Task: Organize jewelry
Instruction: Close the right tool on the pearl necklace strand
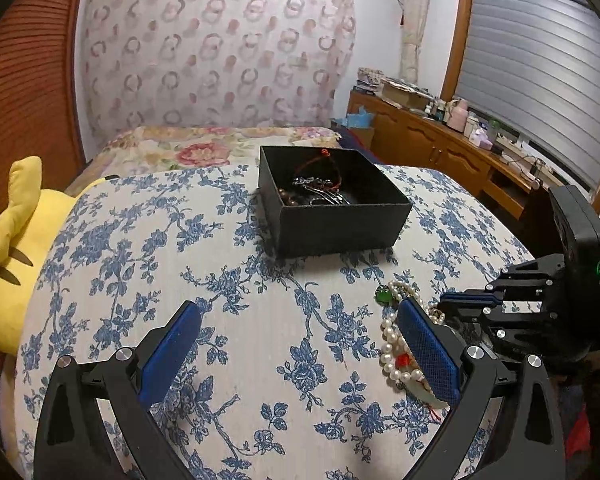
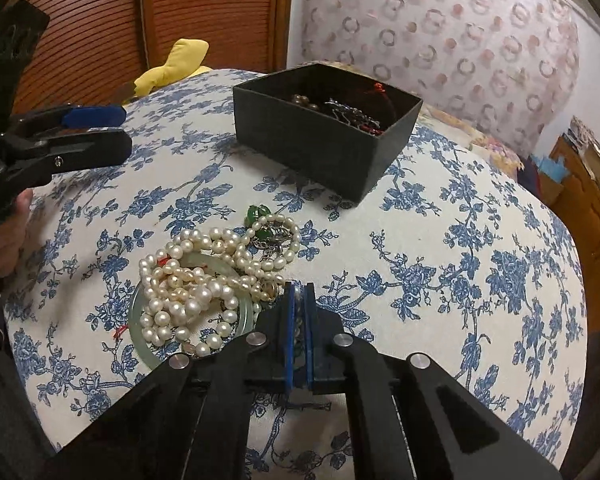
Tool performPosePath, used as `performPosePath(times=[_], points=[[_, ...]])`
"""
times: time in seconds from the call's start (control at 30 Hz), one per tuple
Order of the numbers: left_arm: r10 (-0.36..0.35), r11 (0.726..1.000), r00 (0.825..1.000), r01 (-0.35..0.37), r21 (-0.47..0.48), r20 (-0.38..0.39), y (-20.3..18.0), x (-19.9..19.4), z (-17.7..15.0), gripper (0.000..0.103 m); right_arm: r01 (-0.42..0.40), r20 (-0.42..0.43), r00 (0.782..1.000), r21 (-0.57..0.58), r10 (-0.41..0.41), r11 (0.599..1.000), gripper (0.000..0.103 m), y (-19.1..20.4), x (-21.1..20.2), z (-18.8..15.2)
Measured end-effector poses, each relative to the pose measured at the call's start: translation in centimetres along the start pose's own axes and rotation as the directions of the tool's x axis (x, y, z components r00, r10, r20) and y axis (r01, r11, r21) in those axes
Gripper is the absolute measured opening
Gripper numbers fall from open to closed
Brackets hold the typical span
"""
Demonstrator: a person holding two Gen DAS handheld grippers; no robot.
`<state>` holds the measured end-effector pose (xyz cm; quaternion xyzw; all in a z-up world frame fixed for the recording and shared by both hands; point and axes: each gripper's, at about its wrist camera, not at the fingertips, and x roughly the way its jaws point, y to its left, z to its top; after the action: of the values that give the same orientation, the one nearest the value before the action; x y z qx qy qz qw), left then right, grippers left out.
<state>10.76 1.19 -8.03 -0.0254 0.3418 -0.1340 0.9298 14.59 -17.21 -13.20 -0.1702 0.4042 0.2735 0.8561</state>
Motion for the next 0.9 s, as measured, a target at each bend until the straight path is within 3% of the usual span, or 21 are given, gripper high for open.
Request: performPosePath(times=[0.23,0.43,0.77,0.9], points=[[-0.007,1.000,1.000,0.007,0.015,-0.025,-0.7,0.3,-0.5,0.095,0.045,0.136,0.989,0.077,-0.055,0.996,0.005,-2.2,-4.1,0.7],[-0.018,1.000,0.999,0.019,0.023,-0.039,-1.4,0.6,-0.9,0.095,0.127,0.249,0.956,0.134,-0.158,0.983,0.005,-4.7,-8.8,2.0],[-0.047,0.998,0.996,0.050,0.046,-0.069,-2.2,1.0,-1.1,0.095,0.202,0.310,0.917,0.188,-0.253,0.961,0.005,-7.7,-12.6,2.1],[-0.068,0.995,0.991,0.075,0.060,-0.114,-2.8,1.6,-1.4,0.075,0.197,0.290,0.925,0.191,-0.247,0.962,0.005,-7.8,-11.8,1.7]])
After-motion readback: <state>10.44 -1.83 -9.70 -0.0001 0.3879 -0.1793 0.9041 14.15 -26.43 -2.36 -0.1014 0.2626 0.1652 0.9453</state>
